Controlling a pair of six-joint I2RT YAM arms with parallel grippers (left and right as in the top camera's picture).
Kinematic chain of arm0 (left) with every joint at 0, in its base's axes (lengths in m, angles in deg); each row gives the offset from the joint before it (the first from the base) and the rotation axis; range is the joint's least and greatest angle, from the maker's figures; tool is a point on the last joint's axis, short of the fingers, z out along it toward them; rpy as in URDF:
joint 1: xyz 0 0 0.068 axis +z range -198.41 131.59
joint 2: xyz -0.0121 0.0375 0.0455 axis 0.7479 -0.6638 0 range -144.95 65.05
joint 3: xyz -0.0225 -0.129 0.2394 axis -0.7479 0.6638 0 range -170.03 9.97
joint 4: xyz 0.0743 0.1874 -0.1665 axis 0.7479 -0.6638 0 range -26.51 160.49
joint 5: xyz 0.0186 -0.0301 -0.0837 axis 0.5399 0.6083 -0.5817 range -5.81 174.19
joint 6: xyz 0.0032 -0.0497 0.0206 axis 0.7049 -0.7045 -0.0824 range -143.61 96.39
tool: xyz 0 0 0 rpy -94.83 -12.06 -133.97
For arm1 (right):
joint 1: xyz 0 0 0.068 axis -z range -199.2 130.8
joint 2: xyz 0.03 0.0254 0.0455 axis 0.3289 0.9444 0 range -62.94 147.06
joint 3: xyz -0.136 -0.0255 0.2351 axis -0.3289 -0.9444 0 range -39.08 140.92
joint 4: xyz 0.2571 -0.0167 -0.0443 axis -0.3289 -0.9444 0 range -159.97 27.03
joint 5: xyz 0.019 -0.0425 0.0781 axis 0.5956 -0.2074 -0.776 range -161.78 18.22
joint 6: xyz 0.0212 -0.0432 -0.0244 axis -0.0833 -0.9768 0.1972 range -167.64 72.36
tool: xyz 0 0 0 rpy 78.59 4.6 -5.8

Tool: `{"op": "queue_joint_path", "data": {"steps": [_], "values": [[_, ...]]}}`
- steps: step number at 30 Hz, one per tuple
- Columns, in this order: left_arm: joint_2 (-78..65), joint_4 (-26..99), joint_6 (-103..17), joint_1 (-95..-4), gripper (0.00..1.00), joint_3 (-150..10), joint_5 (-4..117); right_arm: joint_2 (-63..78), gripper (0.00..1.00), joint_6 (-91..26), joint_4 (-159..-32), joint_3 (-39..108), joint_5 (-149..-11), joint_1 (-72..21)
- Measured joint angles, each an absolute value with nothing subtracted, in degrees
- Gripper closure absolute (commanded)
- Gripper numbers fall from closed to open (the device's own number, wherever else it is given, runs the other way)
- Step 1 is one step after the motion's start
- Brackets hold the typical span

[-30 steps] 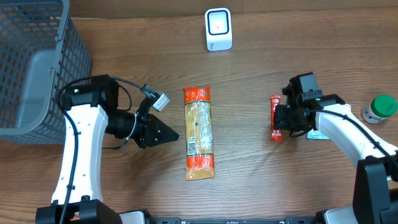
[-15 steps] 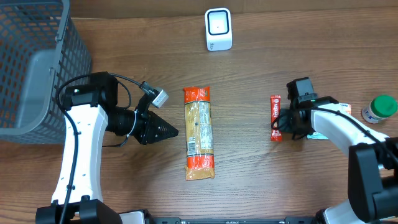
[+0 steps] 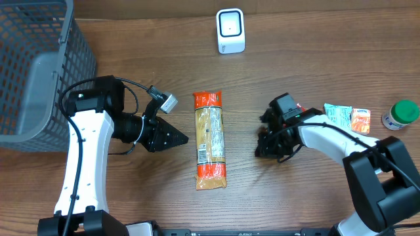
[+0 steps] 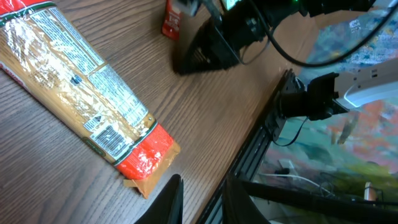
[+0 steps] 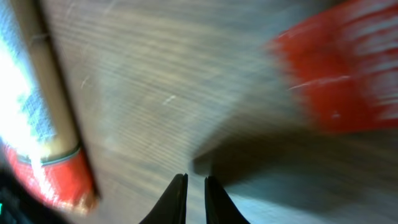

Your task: Scan the item barcode

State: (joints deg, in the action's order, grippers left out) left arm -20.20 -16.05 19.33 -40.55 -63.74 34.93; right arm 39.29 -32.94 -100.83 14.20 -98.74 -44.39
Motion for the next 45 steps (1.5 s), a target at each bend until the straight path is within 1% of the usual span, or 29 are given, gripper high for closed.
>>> {"op": "queue_joint_path", "data": {"steps": [4, 7, 8, 10, 11, 13, 17, 21, 27, 33, 40, 42, 45], "values": [[-20.2, -15.87, 19.11, -40.55, 0.84, -63.7, 34.93, 39.45, 0.86, -38.67, -104.59, 18.57, -101.19, -43.49], [-20.2, -15.77, 18.76, -40.55, 0.84, -63.68, 34.93, 39.45, 0.86, -41.27, -108.48, 25.22, -99.35, -40.76], [-20.2, -15.79, 18.74, -40.55, 0.84, -63.68, 34.93, 39.36, 0.87, -41.62, -110.41, 27.31, -98.28, -39.52], [-20.2, -15.81, 18.72, -40.55, 0.84, -63.68, 34.93, 39.14, 0.93, -41.69, -114.04, 29.98, -96.38, -36.98], [-20.2, -15.66, 18.72, -40.55, 0.84, -63.68, 34.93, 38.92, 0.96, -41.73, -116.18, 30.59, -95.51, -35.52], [-20.2, -15.31, 18.72, -40.55, 0.84, -63.68, 34.93, 38.77, 0.96, -41.64, -120.18, 30.66, -94.06, -33.02], [-20.2, -13.69, 18.15, -40.55, 0.85, -63.68, 34.93, 38.79, 0.96, -41.51, -121.88, 28.54, -92.71, -32.57], [-20.2, -12.9, 16.66, -40.55, 0.85, -63.66, 34.93, 38.77, 0.96, -41.4, -117.31, 23.31, -91.14, -35.1], [-20.2, -13.03, 15.66, -40.55, 0.84, -63.66, 34.93, 38.62, 0.96, -39.43, -101.77, 15.66, -86.72, -39.69], [-20.2, -13.03, 15.46, -40.55, 0.83, -63.63, 34.93, 38.33, 0.96, -38.56, -87.61, 14.33, -81.41, -41.79], [-20.2, -13.01, 15.46, -40.55, 0.83, -63.63, 34.95, 38.33, 0.96, -38.39, -73.4, 14.11, -76.1, -41.83], [-20.2, -13.01, 15.46, -40.55, 0.83, -63.63, 34.95, 38.31, 0.96, -38.34, -72.75, 14.24, -75.59, -41.66], [-20.2, -13.03, 15.46, -40.55, 0.83, -63.63, 35.2, 37.9, 0.96, -37.75, -77.01, 15.75, -75.38, -40.41]]}}
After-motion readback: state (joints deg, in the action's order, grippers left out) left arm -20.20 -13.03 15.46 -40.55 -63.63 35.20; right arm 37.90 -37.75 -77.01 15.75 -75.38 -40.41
